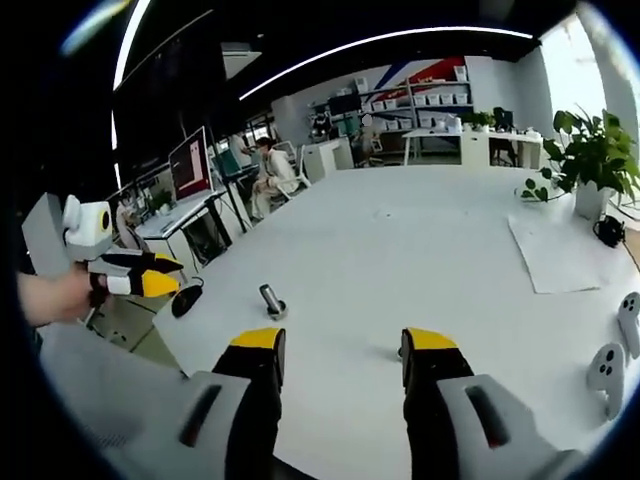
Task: Place the washer onto the threaded stud by aligning its center hole with the stud, sliding it down to the base, and recovering from edge contact or off-axis alignment until the washer reaches the visible bottom stop.
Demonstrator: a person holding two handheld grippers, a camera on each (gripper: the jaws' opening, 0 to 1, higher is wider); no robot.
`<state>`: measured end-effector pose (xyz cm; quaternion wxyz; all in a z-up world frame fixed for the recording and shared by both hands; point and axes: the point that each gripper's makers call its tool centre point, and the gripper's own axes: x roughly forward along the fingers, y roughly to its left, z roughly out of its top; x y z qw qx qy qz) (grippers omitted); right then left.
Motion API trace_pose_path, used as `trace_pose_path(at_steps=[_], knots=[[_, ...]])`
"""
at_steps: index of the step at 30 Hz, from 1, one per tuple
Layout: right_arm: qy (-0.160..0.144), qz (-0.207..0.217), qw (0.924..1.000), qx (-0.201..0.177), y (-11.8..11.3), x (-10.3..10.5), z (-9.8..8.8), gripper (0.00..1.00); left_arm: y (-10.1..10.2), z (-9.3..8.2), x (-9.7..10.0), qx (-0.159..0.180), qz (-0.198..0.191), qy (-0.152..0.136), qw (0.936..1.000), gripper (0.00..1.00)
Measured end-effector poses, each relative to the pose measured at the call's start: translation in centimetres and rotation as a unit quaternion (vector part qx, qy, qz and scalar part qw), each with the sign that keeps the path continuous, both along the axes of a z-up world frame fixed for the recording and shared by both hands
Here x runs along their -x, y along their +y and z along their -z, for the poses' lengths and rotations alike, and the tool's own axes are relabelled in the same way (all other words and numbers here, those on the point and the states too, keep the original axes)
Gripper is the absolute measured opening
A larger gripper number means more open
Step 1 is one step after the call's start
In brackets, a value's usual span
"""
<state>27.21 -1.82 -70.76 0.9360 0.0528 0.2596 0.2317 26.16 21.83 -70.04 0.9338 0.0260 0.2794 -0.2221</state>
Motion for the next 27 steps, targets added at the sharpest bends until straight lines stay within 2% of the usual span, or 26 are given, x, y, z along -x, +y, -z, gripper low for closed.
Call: trace_pose_path(at_steps=[4, 6, 7, 12, 17, 27], knots=[[0.006, 0.002, 1.0000, -0.006, 0.1, 0.0, 0.1, 0.51, 0.1, -0.2, -0.1, 0.000, -0.005, -0.007, 1.0000, 0.42], [-0.008, 0.000, 0.9999, 0.010, 0.0, -0.1, -0.1, 0.51, 0.1, -0.4, -0.2, 0.002, -0.008, -0.012, 0.9999, 0.44], [-0.004, -0.001, 1.0000, 0.009, 0.1, 0.0, -0.1, 0.51, 0.1, -0.6, -0.2, 0.003, -0.008, -0.016, 0.9998, 0.45], [0.021, -0.011, 0.9992, 0.033, 0.1, 0.4, 1.2, 0.52, 0.0, -0.2, -0.1, 0.001, -0.006, -0.008, 1.0000, 0.44], [0.017, -0.011, 0.9991, 0.036, 0.0, 0.3, 1.1, 0.52, 0.1, -0.1, -0.2, -0.005, -0.004, -0.008, 1.0000, 0.44], [0.029, -0.008, 0.9984, 0.049, -0.4, 0.3, 1.8, 0.52, 0.1, 0.3, 0.0, -0.006, -0.003, 0.002, 1.0000, 0.44]])
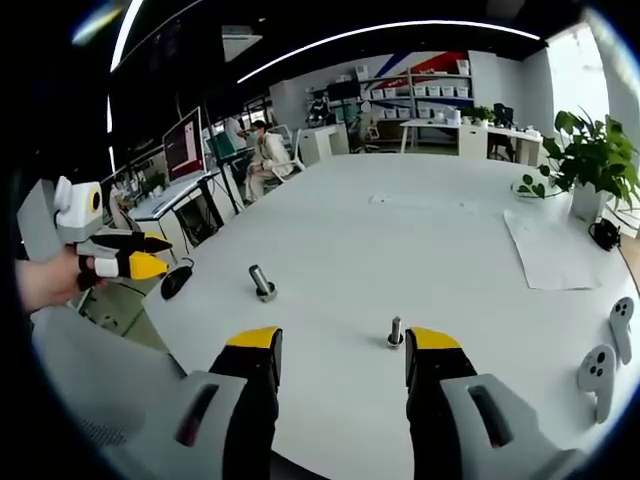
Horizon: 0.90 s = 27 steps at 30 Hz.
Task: Place the washer onto the threaded stud by aligning its center hole with the stud, sliding it down to the base, and recovering from edge contact or off-axis alignment until the washer reaches the visible bottom stop.
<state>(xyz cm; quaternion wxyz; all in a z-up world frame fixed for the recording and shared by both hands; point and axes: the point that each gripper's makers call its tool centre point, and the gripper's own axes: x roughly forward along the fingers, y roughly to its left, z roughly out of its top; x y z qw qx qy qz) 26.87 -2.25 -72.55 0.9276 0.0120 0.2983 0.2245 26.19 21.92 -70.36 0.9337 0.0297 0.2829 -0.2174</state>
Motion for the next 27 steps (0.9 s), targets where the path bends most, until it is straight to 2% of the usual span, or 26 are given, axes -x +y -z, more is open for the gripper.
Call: trace_pose_path(at_steps=[12, 21, 27], knots=[[0.008, -0.001, 1.0000, 0.001, 0.0, 0.1, 0.4, 0.52, -0.1, 0.4, 0.2, -0.003, 0.002, 0.009, 1.0000, 0.44], [0.018, 0.018, 0.9997, 0.007, -1.1, 0.1, 0.7, 0.52, 0.0, 0.6, 0.2, -0.006, 0.002, 0.011, 0.9999, 0.44], [0.021, 0.019, 0.9996, 0.004, -1.0, 0.1, 0.8, 0.52, -0.3, 1.0, 0.4, -0.010, 0.009, 0.018, 0.9997, 0.44]])
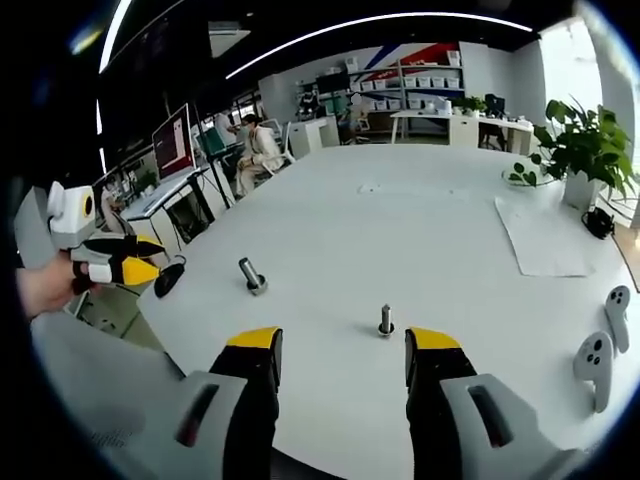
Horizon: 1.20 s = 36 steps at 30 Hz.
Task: Place the washer onto the threaded stud by aligning its center hole with the stud, sliding it down to the base, and recovering from edge contact or off-axis alignment until the washer reaches the visible bottom stop.
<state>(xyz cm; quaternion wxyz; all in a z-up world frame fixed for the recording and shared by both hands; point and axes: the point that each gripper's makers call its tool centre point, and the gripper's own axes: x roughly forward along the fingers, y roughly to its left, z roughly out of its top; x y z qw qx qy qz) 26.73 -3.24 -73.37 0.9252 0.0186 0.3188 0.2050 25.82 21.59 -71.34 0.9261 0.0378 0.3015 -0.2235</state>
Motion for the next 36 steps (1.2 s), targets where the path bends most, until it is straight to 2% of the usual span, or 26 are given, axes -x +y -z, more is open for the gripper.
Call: trace_pose_path(at_steps=[36], knots=[[0.017, -0.013, 0.9997, 0.014, 0.28, 0.49, 0.87, 0.50, 0.14, 0.98, 0.40, -0.015, 0.004, 0.019, 0.9997, 0.44]])
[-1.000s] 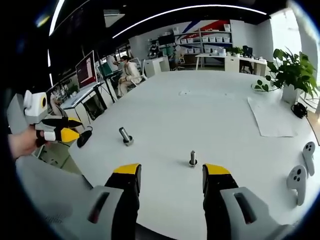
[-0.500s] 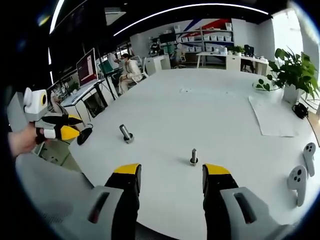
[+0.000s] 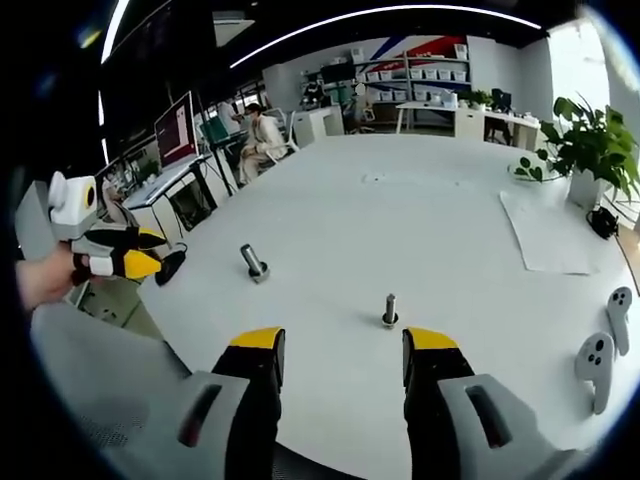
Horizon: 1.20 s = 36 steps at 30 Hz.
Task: Place the washer onto the threaded stud by aligning its center hole with the stud, sliding it down to the base, and recovering from edge contact or off-axis alignment until the washer reaches the visible bottom stop.
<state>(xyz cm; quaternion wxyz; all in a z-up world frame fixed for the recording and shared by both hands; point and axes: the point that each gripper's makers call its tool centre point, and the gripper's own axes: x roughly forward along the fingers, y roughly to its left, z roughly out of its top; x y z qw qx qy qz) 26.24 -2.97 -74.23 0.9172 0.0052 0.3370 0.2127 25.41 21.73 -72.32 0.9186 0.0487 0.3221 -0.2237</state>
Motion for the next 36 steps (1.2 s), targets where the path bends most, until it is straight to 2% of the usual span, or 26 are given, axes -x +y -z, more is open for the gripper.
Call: trace_pose_path(at_steps=[12, 36], knots=[[0.005, 0.005, 1.0000, -0.002, -0.33, -0.01, 0.23, 0.51, -0.11, 0.64, 0.31, -0.007, 0.004, 0.012, 0.9999, 0.44], [0.018, -0.002, 0.9998, 0.004, -0.12, 0.28, 0.87, 0.51, -0.10, 0.86, 0.51, -0.012, 0.006, 0.018, 0.9997, 0.43]])
